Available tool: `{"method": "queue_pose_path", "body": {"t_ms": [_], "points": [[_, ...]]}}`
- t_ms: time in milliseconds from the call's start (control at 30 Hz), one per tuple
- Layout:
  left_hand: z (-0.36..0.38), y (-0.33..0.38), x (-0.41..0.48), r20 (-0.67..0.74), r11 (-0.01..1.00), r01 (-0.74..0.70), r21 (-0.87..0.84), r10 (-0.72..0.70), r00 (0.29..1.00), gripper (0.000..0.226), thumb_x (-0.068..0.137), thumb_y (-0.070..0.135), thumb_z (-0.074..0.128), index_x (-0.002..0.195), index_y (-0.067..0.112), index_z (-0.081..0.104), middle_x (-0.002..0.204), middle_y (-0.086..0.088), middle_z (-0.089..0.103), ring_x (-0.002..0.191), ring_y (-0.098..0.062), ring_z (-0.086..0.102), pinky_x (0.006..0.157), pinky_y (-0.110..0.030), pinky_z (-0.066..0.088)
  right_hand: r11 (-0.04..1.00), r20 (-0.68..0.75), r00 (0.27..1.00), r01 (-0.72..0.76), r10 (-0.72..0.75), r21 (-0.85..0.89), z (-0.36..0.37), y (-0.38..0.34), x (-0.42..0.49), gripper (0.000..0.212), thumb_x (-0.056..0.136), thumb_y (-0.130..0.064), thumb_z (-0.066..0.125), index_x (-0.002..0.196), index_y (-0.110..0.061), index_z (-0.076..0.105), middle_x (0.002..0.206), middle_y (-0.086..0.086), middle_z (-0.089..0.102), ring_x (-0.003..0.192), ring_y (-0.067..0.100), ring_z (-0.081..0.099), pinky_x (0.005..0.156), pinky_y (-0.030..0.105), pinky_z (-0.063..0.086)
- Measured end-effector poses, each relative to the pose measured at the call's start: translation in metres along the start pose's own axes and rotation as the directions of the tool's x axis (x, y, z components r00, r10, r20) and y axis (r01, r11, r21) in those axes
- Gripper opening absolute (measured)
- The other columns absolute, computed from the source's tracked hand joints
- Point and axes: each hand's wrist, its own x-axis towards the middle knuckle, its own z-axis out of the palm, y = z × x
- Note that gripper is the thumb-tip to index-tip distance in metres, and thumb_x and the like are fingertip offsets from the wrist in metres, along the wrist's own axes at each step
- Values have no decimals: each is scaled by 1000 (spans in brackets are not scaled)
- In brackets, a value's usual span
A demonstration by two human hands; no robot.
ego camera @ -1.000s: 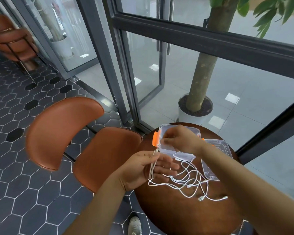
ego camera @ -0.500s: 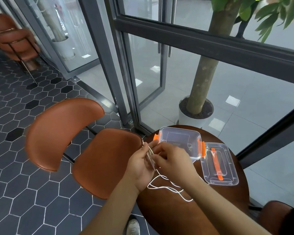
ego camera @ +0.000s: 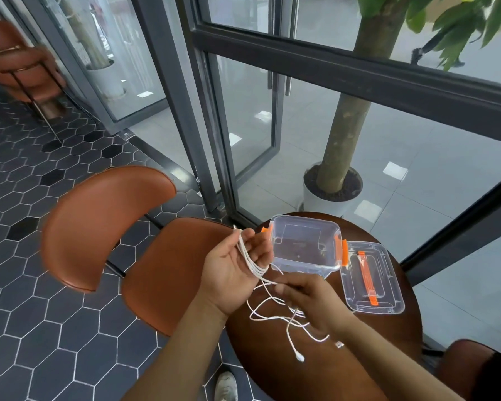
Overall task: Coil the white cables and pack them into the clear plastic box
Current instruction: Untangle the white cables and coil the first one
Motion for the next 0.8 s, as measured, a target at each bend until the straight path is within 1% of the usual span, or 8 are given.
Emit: {"method": "queue_pose_path", "body": {"t_ms": [133, 200, 267, 400, 500, 600, 667, 800], "points": [[-1, -3, -9, 183, 989, 141, 40, -146, 972, 36, 100, 25, 47, 90, -1, 71, 94, -24, 73, 65, -30, 71, 68, -39, 60, 997, 110, 993, -28, 36, -67, -24, 9, 14, 26, 91, -41, 67, 89, -17, 75, 83, 11, 69, 72, 26, 63, 69, 40, 52], [0, -1, -11, 261, 977, 172, 125, -199, 944, 31, 101, 23, 51, 97, -2, 68, 100, -28, 72, 65, -32, 71, 69, -39, 59, 984, 145, 986, -61, 85, -166, -38, 8, 22, 28, 92, -42, 64, 87, -16, 73, 80, 11, 68, 70, 24, 63, 70, 40, 53], [-1, 3, -12, 284, 931, 170, 324, -267, 921, 30, 98, 28, 57, 101, 0, 69, 104, -29, 72, 64, -29, 73, 67, -35, 59, 964, 212, 968, -79, 135, -254, -52, 2, 32, 19, 95, -36, 63, 82, -25, 71, 73, 1, 67, 68, 17, 65, 68, 31, 53], [-4, 2, -9, 184, 686, 249, 683, -492, 851, 39, 100, 31, 52, 110, -4, 67, 111, -32, 71, 68, -27, 75, 66, -31, 60, 846, 251, 964, 62, 86, -530, -66, -29, 59, 9, 95, -23, 66, 95, -20, 75, 93, -3, 74, 79, 14, 65, 73, 24, 49], [-1, -6, -7, 52, 525, 284, 802, -536, 843, 42, 102, 34, 50, 111, -3, 68, 111, -31, 71, 75, -32, 76, 66, -34, 60, 738, 178, 983, 149, -39, -658, -64, -61, 67, 15, 87, -31, 72, 95, -20, 77, 86, -6, 70, 75, 13, 61, 68, 27, 49], [-2, -14, -6, -67, 539, 274, 797, -371, 926, 39, 104, 32, 48, 107, -2, 69, 108, -29, 73, 83, -37, 75, 64, -35, 59, 659, 102, 983, 179, -154, -730, -54, -80, 62, 12, 89, -33, 66, 90, -26, 75, 79, -8, 65, 71, 15, 57, 60, 26, 42], [-3, -16, -4, -95, 565, 235, 791, -266, 959, 38, 107, 30, 44, 110, -1, 67, 108, -25, 75, 93, -37, 75, 69, -37, 58, 645, 38, 985, 140, -169, -751, -44, -81, 56, 14, 91, -30, 59, 89, -27, 73, 86, -2, 71, 76, 20, 62, 64, 29, 47], [-6, -19, -2, -49, 790, 197, 581, -208, 977, 37, 107, 18, 42, 121, -11, 60, 112, -26, 73, 104, -37, 72, 85, -43, 59, 691, -109, 989, -9, -101, -723, -29, -71, 44, 22, 99, -28, 51, 102, -23, 72, 93, 3, 75, 78, 19, 64, 62, 24, 46]]}}
